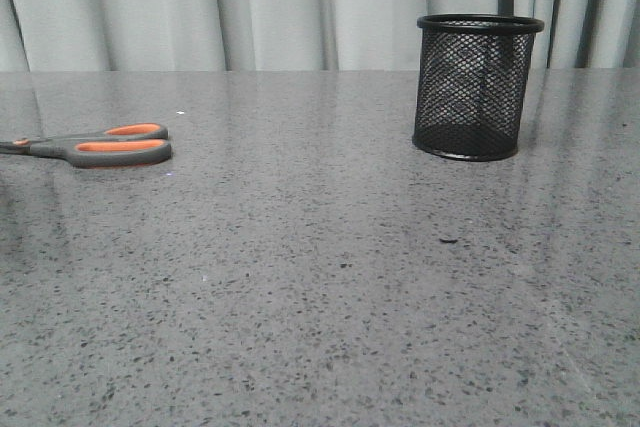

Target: Put scissors into bucket

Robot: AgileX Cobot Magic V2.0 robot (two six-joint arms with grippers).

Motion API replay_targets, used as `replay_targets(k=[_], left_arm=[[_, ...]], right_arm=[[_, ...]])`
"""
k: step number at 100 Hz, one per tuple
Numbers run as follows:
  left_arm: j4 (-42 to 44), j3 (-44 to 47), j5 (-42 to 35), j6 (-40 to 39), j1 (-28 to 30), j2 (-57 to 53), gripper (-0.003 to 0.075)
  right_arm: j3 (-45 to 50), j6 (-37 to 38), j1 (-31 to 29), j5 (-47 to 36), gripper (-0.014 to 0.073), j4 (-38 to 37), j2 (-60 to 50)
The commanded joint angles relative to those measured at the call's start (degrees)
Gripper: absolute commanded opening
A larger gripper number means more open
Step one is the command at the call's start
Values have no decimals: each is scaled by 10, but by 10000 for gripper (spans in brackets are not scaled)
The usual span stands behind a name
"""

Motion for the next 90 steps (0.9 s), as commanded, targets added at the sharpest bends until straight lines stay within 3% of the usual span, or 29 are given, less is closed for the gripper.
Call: replay_targets(k=[1, 32, 44, 72, 90], left_arm=[[-17, -54, 6, 58, 2, 62, 305], [-14, -180, 110, 344, 2, 270, 305], [-14, -208, 115, 408, 2, 319, 305], [9, -232, 129, 436, 2, 404, 310], [11, -232, 127, 437, 2, 429, 419]], right_arm=[[-22, -15, -3, -33, 412, 10, 3], [-22, -23, -3, -23, 412, 10, 3], [-22, -23, -3, -23, 412, 10, 3], [-22, -23, -3, -20, 412, 10, 3], [-22, -24, -3, -14, 412, 10, 3]])
